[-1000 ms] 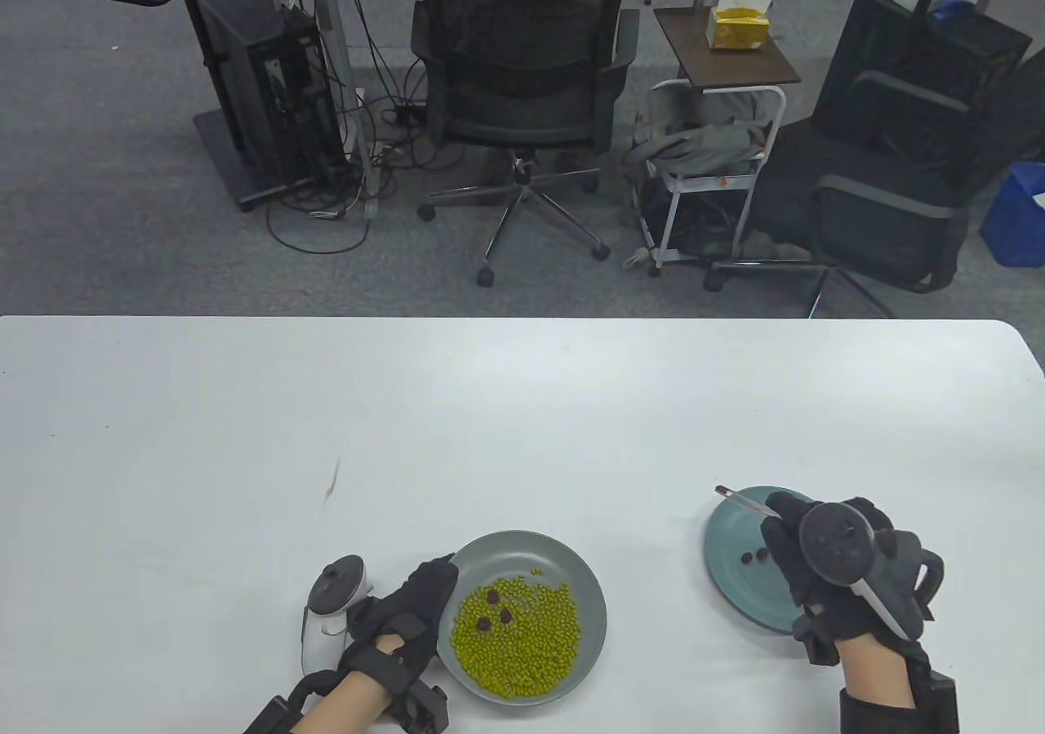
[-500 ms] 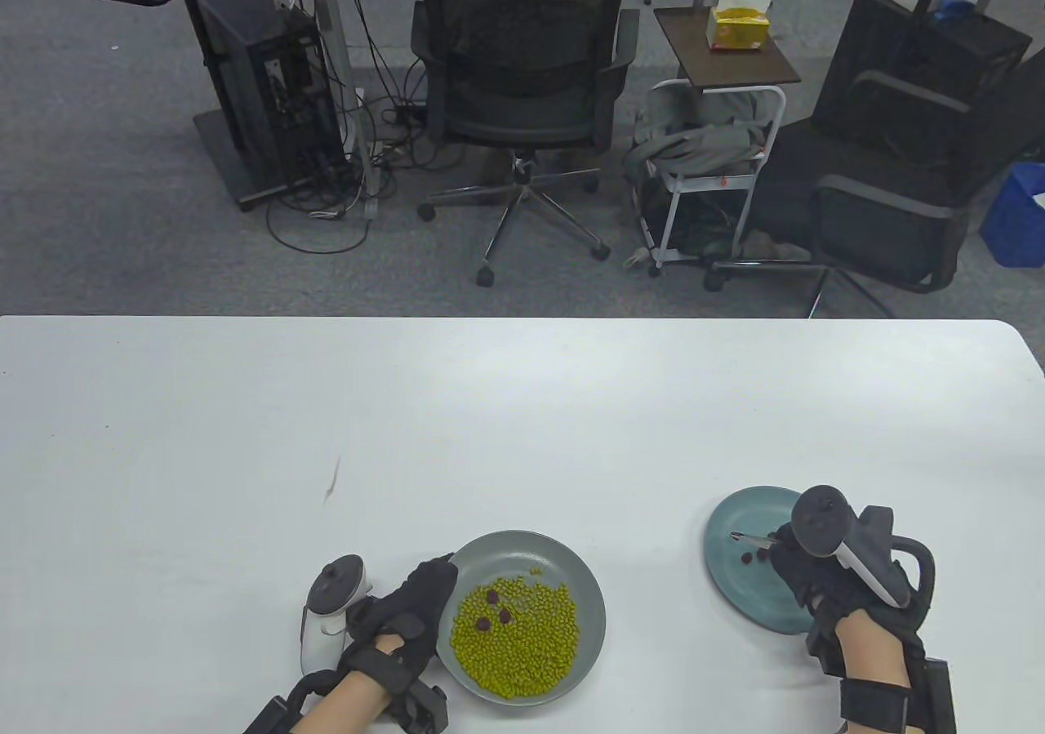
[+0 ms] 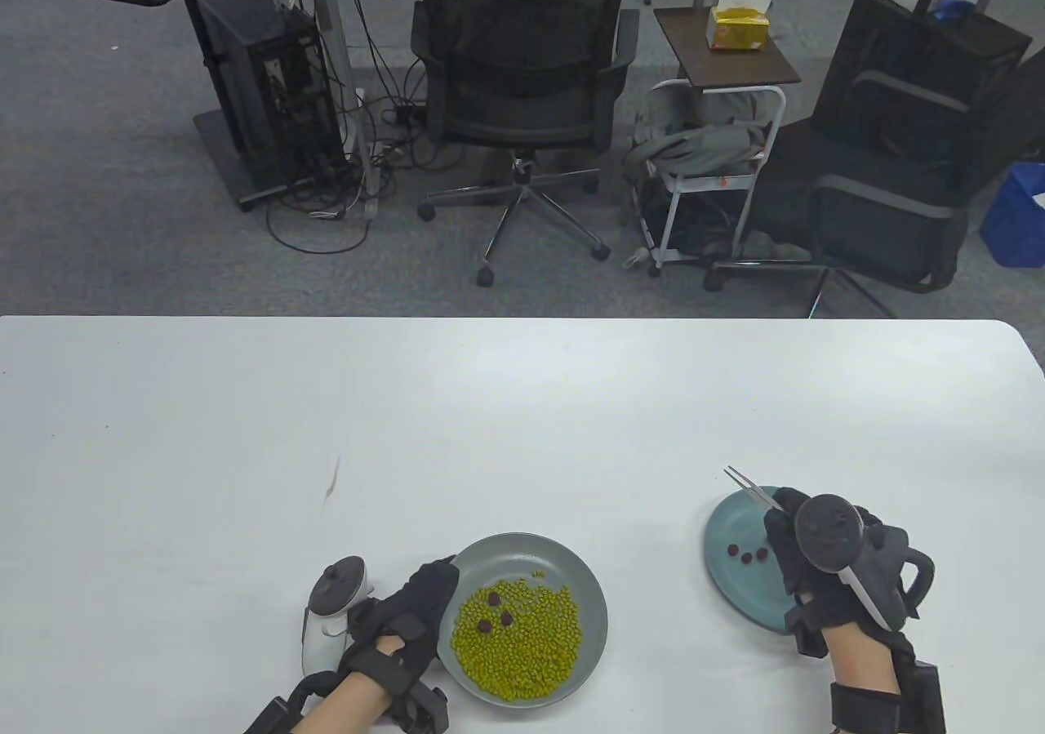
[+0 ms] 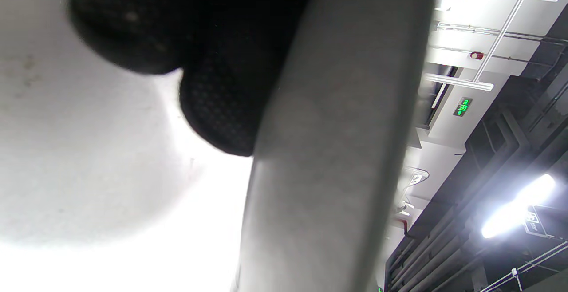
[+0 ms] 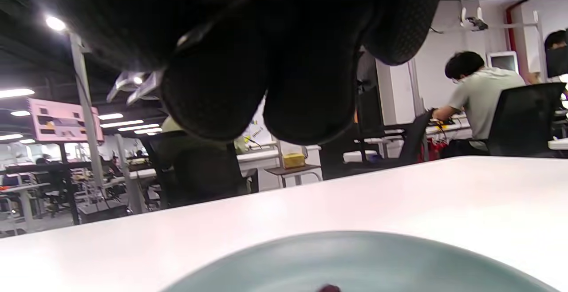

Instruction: Pick cranberries with tweezers into plate

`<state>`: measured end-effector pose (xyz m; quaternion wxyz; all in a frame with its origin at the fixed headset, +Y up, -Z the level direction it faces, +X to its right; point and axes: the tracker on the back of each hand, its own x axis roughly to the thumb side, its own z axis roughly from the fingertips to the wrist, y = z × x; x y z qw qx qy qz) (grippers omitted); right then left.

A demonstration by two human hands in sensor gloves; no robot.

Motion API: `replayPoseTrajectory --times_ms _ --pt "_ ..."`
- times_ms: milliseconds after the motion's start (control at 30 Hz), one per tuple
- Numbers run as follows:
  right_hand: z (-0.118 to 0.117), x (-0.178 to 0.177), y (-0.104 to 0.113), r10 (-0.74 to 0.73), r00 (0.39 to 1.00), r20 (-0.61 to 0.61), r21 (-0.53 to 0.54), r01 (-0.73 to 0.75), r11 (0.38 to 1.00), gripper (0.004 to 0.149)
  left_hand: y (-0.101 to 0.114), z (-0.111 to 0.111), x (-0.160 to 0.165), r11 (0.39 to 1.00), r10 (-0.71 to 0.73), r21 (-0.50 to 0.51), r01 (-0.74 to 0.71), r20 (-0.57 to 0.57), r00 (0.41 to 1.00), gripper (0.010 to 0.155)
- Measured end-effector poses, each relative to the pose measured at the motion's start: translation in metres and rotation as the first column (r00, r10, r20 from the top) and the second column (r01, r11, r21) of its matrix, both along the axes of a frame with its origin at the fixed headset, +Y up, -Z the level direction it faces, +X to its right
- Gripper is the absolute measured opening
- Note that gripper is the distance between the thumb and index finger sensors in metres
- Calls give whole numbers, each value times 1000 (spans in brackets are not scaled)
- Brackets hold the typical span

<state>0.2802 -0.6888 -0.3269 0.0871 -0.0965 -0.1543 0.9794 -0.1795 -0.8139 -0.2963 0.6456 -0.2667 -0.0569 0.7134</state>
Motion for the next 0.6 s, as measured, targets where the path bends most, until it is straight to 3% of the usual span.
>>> replayPoseTrajectory --times_ms 300,367,600 --pt "5 -62 -10 -16 962 -272 7 19 1000 49 1 0 2 1000 2 7 -2 9 1000 60" --pt "9 -82 -13 30 928 -370 33 -19 999 49 1 1 2 1000 21 -4 -21 8 1000 60" --pt "38 -138 -10 103 839 -534 107 -53 993 47 4 1 1 1000 26 12 -26 5 1000 60"
